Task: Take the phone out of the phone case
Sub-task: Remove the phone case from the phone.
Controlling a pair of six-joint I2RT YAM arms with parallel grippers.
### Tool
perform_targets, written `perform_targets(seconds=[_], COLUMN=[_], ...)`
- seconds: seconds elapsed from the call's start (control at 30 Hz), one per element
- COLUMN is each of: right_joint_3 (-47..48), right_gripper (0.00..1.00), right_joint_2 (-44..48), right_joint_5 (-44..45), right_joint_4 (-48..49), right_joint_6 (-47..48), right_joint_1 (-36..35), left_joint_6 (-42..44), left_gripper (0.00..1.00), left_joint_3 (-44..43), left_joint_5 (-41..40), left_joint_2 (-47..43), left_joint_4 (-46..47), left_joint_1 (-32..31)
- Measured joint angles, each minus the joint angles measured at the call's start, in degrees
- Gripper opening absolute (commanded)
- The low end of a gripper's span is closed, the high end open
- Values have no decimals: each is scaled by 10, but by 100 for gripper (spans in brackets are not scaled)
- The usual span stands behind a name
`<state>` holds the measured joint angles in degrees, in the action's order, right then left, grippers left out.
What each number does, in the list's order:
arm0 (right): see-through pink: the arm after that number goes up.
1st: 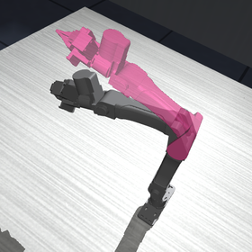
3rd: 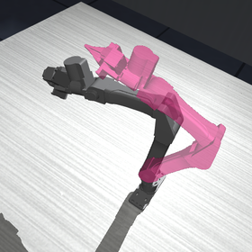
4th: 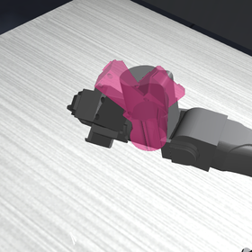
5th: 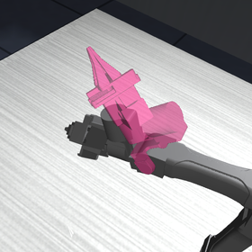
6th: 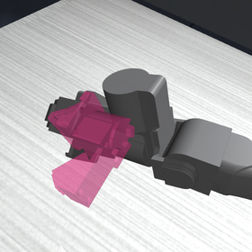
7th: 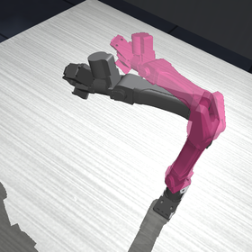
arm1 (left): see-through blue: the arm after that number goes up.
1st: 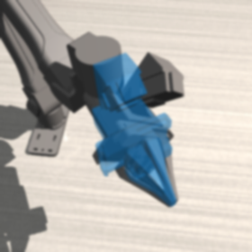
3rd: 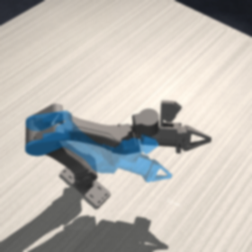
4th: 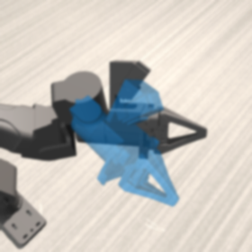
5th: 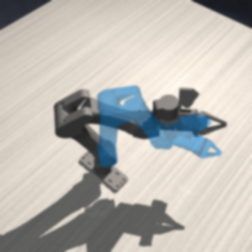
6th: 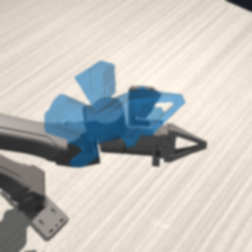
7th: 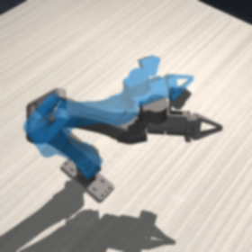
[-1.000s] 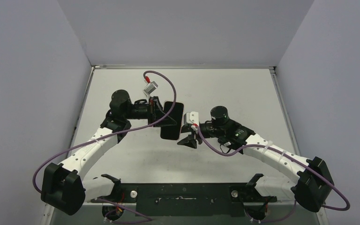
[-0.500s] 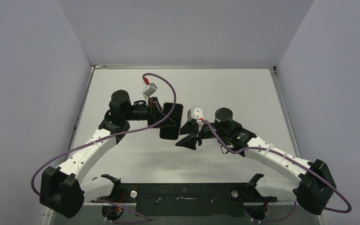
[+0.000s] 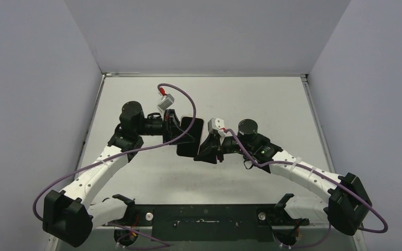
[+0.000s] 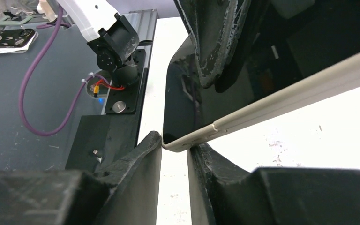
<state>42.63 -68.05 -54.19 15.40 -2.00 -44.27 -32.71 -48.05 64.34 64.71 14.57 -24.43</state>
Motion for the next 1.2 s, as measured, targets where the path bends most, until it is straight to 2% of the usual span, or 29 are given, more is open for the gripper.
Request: perform_targets(seconds=[0.2,0.43,0.77,1.2], right_joint_3=[3,16,52,52], right_gripper=[0,0,0,0], right_joint_2=[-12,-21,-37,-29], right_joint_5=[-18,-26,-37,5], right_joint_4=[9,-11,-93,-99], right_joint_6=[-7,29,110,180], right_joint_1=[0,-1,-5,-19], left_joint_6=[14,-7,-28,-44], left_gripper=[0,0,0,0], left_joint_3=[0,21,37,44], left_joint_5=[7,7,6,9], left_joint_2=[-12,-28,-31,-31], left_joint_4=[-12,19,62,115], left_joint_1=[0,0,-14,-22])
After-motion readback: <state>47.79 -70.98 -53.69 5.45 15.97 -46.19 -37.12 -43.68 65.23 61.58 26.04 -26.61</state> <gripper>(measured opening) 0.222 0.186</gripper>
